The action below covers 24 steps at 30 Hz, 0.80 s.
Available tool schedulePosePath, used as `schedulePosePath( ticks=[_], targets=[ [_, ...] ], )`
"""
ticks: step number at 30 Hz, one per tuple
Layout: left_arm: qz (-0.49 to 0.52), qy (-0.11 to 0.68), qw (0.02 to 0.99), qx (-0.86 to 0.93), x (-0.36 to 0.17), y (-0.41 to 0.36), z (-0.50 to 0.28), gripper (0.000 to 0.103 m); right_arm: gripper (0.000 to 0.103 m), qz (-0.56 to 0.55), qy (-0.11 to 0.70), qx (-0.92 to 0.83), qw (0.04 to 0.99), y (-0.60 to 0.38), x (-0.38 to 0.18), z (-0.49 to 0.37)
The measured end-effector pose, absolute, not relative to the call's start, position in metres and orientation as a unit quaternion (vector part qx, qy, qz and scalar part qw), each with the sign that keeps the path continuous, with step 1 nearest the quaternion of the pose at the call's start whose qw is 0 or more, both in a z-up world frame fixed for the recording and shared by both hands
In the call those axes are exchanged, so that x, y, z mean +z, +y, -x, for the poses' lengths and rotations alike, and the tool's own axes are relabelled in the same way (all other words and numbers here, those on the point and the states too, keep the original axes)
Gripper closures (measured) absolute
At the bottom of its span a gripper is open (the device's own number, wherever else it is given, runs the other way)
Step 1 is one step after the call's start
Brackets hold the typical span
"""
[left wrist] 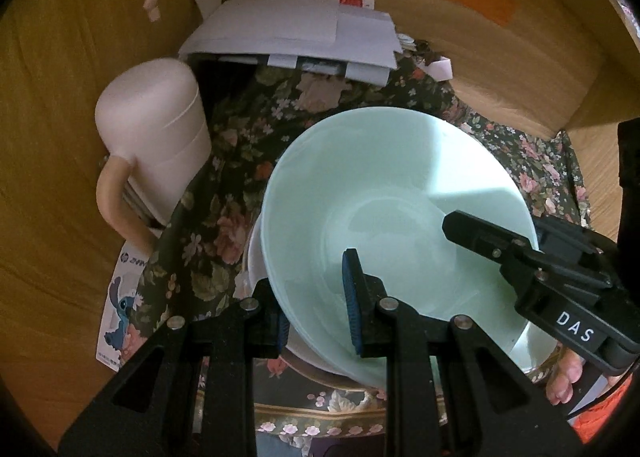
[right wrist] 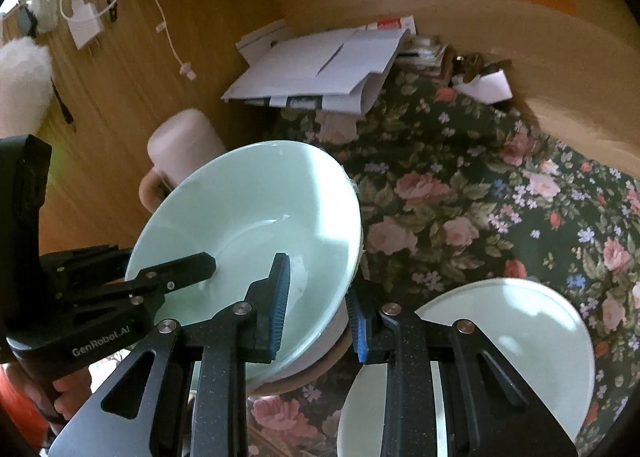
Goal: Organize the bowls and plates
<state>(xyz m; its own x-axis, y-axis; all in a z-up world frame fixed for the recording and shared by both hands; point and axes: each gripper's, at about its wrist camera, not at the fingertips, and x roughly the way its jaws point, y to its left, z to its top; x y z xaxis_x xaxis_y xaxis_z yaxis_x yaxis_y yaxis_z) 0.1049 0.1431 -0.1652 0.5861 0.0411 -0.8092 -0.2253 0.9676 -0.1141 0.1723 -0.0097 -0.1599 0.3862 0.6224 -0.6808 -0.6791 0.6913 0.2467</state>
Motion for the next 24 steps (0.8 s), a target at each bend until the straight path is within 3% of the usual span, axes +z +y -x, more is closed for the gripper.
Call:
schedulePosePath(
  ticks=[24],
  targets=[
    [0.055,0.443,0.889,0.103,-0.184,0.141,-0.108,0.08,0.075,0.089,0.401,0.381,0.829,-0.002,-0.172,-0.172]
  ],
)
